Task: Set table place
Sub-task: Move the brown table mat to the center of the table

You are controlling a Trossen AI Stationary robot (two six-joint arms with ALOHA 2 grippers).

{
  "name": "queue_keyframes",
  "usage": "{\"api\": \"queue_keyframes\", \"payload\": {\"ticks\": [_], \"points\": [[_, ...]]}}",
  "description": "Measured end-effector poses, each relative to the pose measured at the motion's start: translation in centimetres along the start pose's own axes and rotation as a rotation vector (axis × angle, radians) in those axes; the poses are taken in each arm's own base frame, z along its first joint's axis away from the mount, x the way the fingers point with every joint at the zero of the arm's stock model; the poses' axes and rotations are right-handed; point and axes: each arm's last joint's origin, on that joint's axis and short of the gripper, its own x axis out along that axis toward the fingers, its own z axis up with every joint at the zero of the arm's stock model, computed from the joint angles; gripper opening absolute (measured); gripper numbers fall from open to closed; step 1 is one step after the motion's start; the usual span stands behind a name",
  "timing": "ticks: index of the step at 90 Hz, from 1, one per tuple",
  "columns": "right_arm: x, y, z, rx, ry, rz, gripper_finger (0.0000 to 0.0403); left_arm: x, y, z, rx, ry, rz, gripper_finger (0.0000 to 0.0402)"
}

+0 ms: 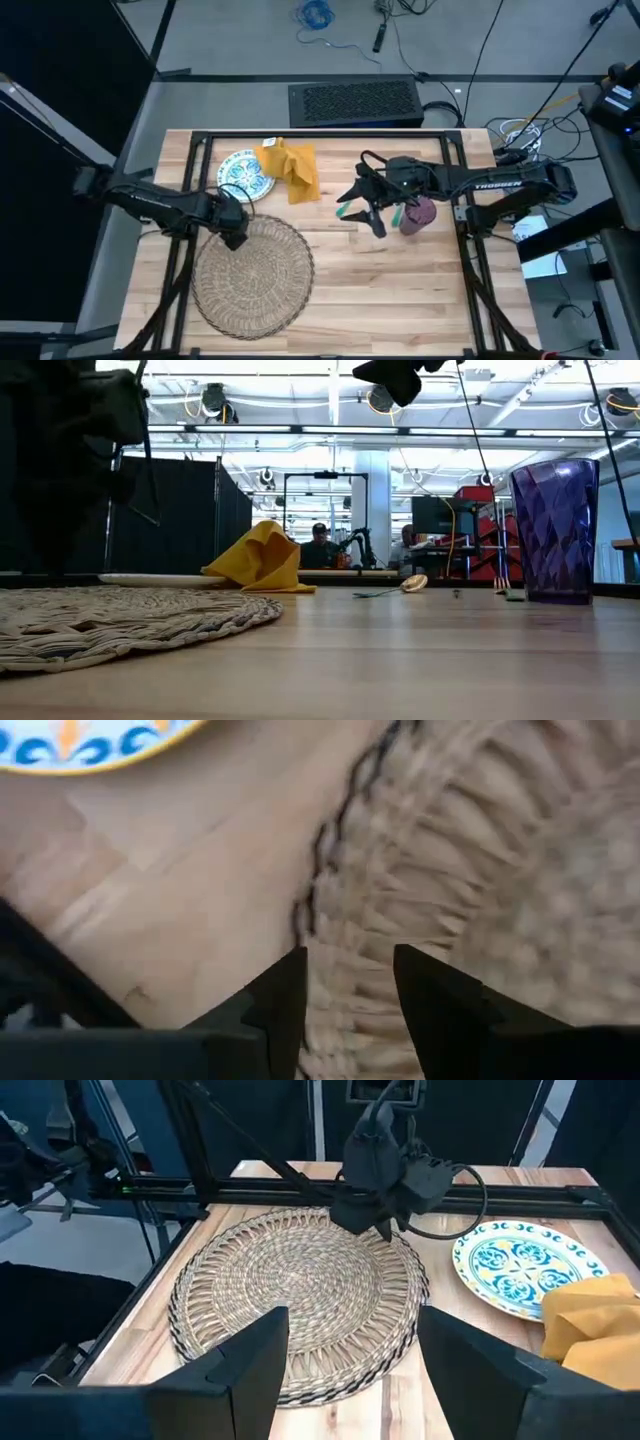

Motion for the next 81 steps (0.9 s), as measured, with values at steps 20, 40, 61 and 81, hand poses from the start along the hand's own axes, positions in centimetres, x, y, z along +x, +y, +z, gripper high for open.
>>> {"api": "queue_keyframes", "payload": {"ticks": [20, 40, 61, 81], "points": [[0.0, 0.0, 0.0, 0.007, 0.004, 0.001, 0.021, 1.6, -0.4, 0.0, 0.006, 0.016, 0.017, 0.0138], [0.0, 0.1, -0.1, 0.02, 0.014, 0.003, 0.021, 1.8, -1.9, 0.9, 0.049, -0.029, -0.133, 0.0126], [0.0, 0.1, -0.1, 0.025, 0.014, 0.003, 0.021, 1.3, -3.1, 1.9, 0.076, -0.117, -0.242, 0.0017], [0.0, 0.1, -0.1, 0.025, 0.014, 0.003, 0.021, 1.6, -4.3, 2.8, 0.09, -0.185, -0.314, 0.0]]}}
